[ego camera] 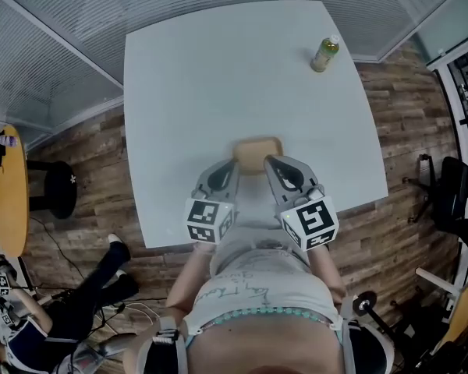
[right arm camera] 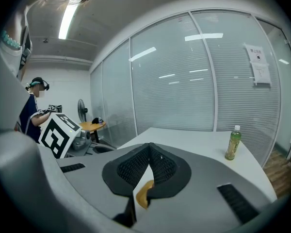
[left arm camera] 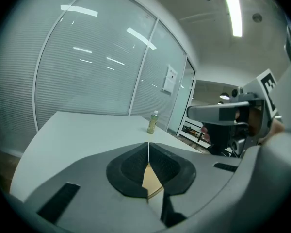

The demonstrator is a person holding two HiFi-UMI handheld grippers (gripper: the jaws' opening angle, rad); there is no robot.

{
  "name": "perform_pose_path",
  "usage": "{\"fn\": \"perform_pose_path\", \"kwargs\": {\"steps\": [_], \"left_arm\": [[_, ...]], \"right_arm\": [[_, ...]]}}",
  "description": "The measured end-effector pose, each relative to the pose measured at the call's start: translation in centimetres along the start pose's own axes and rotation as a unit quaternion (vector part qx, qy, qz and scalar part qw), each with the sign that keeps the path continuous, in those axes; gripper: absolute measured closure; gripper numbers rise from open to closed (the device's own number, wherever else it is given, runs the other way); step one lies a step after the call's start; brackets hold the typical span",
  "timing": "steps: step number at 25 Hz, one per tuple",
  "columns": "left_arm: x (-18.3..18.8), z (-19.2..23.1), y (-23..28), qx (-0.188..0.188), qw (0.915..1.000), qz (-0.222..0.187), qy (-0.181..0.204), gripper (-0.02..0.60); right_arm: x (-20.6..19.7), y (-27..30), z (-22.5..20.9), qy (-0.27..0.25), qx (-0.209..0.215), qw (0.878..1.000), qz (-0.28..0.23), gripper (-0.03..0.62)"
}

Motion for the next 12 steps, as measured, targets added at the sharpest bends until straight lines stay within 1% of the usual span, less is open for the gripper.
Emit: {"fn": "perform_pose_path", "kwargs": {"steps": [8, 12], "left_arm": [[-3.2, 1.5, 2.0, 0.026, 0.9983, 0.052, -0.002, 0.578], [-4.7, 2.0, 3.1, 0.027, 0.9965, 0.079, -0.009, 0.577]], "right_arm": [[-1.0, -1.1, -1.9, 0.014, -0.023, 1.0, 0.016, 0.594], [-1.4, -1.3, -2.7, 0.022, -0.029, 0.999, 0.022, 0.594]]}}
Point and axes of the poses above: the fingertips, and each gripper's own axes: y forward along the fingers, z to its left, x out of its top, the point moved 8 cm from there along -y, backward along the fingers, and after that the axes turned 1 degree about -y, right-handed, at the moved point
